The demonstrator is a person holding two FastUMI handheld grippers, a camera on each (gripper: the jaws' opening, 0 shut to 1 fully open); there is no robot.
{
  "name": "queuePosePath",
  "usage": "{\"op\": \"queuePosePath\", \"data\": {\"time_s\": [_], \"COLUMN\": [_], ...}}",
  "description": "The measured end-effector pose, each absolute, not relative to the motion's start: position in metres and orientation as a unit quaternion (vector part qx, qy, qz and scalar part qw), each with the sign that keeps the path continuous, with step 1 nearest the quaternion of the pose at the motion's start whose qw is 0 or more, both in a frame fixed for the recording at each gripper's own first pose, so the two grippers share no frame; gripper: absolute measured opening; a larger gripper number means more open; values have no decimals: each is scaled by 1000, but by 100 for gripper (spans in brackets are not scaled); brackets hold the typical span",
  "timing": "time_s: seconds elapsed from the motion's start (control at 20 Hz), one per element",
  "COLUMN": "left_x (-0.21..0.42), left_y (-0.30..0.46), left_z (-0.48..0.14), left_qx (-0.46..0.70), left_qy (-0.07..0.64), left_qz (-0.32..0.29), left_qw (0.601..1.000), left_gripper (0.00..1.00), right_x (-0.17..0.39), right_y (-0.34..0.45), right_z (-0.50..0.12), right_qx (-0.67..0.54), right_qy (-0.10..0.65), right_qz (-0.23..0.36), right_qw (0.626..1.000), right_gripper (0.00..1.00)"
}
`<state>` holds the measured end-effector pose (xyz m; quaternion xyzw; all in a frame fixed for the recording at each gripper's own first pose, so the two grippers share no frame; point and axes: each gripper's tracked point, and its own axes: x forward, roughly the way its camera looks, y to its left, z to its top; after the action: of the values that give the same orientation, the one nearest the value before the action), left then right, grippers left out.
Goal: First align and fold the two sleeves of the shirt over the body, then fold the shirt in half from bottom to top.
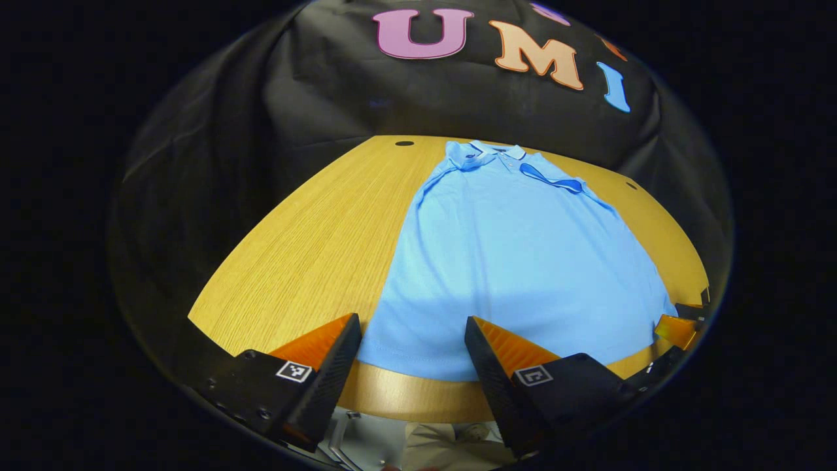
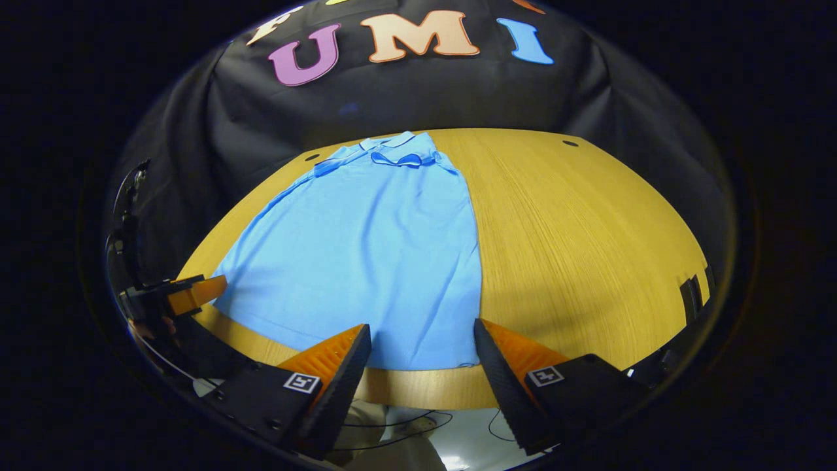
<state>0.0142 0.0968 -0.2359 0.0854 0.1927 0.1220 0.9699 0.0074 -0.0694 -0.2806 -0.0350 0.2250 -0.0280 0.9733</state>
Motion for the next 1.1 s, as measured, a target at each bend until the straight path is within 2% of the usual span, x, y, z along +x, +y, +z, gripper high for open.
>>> {"op": "queuePosePath", "data": {"time_s": [0.05, 0.1, 0.15, 0.2, 0.25, 0.3, 0.35, 0.4, 0.45, 0.55, 0.65, 0.7, 1.0, 1.05, 1.1], "left_x": [15, 16, 16, 17, 17, 18, 21, 21, 22, 22, 21, 22, 22, 21, 22], "left_y": [96, 94, 91, 87, 82, 75, 70, 66, 65, 61, 60, 60, 60, 58, 57], "left_z": [-236, -236, -237, -237, -239, -239, -242, -242, -244, -245, -244, -243, -240, -235, -228], "left_qx": [84, 84, 85, 85, 85, 87, 89, 95, 109, 124, 121, 119, 130, 131, 129], "left_qy": [192, 188, 185, 180, 177, 173, 169, 165, 165, 172, 176, 177, 193, 189, 184], "left_qz": [123, 122, 119, 113, 107, 97, 92, 91, 87, 75, 62, 58, 54, 51, 49], "left_qw": [970, 971, 972, 973, 975, 976, 977, 977, 976, 974, 975, 975, 971, 972, 973], "left_gripper": [93, 89, 83, 81, 70, 63, 40, 26, 8, 0, 0, 0, 0, 0, 0], "right_x": [9, 9, 9, 9, 9, 10, 9, 9, 8, 8, 6, 7, 8, 8, 9], "right_y": [-65, -62, -57, -50, -50, -45, -42, -38, -38, -35, -33, -35, -34, -32, -31], "right_z": [-284, -284, -285, -288, -285, -289, -289, -290, -291, -292, -289, -288, -282, -280, -277], "right_qx": [-49, -68, -72, -64, -62, -56, -54, -54, -51, -50, -44, -43, -68, -68, -70], "right_qy": [221, 217, 212, 209, 200, 202, 198, 202, 204, 212, 215, 213, 216, 215, 216], "right_qz": [-29, -27, -19, -15, -13, -7, -4, 2, 3, 7, 5, 4, -5, -2, -2], "right_qw": [974, 974, 974, 976, 978, 978, 979, 978, 978, 976, 976, 976, 974, 974, 974], "right_gripper": [97, 97, 88, 87, 71, 65, 52, 49, 33, 18, 17, 8, 9, 4, 4]}}
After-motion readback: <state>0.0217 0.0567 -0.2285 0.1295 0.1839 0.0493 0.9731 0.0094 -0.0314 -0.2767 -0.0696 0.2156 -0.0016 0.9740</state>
